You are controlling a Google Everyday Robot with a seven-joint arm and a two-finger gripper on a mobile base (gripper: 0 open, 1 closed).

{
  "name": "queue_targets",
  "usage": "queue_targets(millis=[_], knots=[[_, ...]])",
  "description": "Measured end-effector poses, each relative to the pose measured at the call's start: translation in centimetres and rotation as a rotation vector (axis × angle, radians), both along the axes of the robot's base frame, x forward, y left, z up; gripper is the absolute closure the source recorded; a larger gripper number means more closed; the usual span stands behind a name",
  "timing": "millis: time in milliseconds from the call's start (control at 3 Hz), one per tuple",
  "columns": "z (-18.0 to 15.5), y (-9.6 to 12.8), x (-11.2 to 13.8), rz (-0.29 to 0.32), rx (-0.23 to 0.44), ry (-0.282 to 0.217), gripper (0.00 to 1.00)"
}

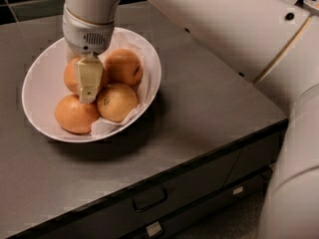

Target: Pick orange from white bowl

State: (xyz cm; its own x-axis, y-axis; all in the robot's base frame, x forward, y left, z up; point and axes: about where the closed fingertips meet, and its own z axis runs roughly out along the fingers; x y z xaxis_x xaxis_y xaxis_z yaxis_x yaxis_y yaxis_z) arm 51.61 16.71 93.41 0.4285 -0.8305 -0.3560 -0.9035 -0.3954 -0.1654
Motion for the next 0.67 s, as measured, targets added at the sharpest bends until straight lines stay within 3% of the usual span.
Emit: queue_targets(millis=[667], knots=[[0.05,0.07,-0.02,0.001,0.004,-0.003,0.73]])
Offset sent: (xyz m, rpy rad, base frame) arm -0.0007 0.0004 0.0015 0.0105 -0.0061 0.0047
